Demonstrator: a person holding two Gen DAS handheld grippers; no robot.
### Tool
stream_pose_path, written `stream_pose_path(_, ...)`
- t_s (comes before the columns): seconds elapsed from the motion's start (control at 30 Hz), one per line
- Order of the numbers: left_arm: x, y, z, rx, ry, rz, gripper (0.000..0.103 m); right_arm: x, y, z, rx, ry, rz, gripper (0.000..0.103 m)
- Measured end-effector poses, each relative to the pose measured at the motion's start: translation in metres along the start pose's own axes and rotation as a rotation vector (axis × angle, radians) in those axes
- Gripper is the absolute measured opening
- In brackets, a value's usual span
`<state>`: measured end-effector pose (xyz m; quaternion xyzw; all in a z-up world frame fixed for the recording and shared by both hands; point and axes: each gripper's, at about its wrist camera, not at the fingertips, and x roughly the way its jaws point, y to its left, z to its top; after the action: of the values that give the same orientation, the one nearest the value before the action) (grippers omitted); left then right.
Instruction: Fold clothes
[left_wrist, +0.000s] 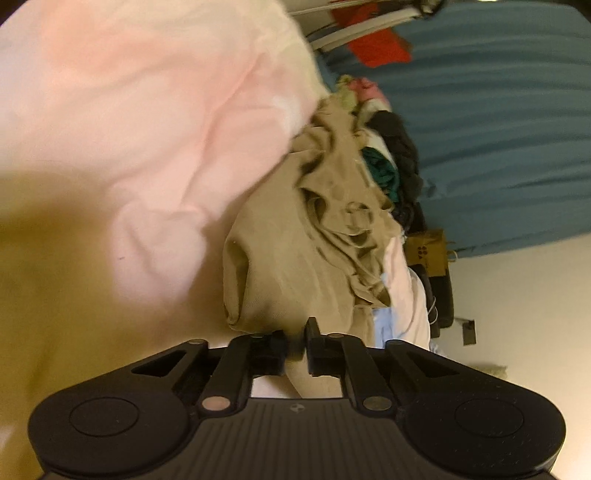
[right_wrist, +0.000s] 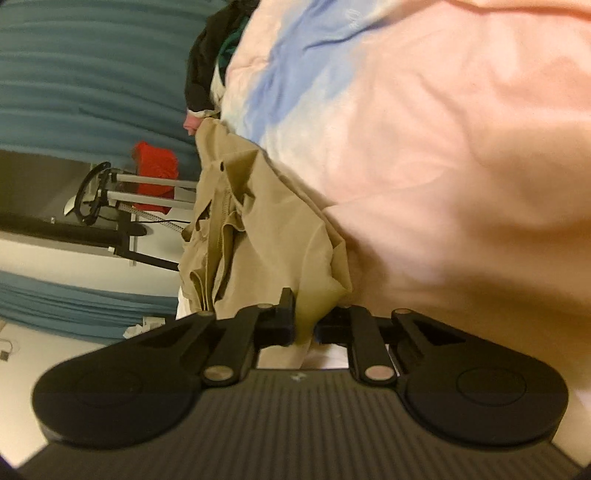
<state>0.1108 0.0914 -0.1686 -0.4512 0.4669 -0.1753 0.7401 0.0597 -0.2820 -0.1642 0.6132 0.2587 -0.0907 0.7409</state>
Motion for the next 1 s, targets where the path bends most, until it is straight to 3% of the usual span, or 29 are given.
stream_pose_path(0.07, 0.008, 0.007, 0.004, -0.039, 0.017, 0.022, 0.020, -0.002, 0.001, -0.001, -0.018, -0.008, 0.001, 0.012)
stream_pose_path(0.2, 0.009, 0.006, 0.008, -0.020, 0.004, 0.024, 0.016, -0.008, 0.002, 0.005, -0.041, -0.025, 0.019, 0.010)
stream_pose_path(0.27, 0.005, -0.001, 0.007, 0.018, -0.014, 0.015, 0.010, -0.012, 0.005, 0.007, -0.053, -0.036, 0.035, 0.009)
stream_pose_path(0.43, -0.015, -0.028, 0.003, 0.141, -0.078, -0.030, 0.007, -0.023, 0.023, 0.009, -0.115, -0.078, 0.108, 0.009)
stream_pose_path(0.73, -0.084, -0.053, -0.023, 0.218, -0.123, -0.098, 0.006, -0.073, 0.055, -0.011, -0.253, -0.121, 0.207, 0.008)
stream_pose_path(1.0, -0.171, -0.038, -0.085, 0.214, -0.138, -0.173, 0.006, -0.156, 0.042, -0.057, -0.333, -0.123, 0.200, 0.008)
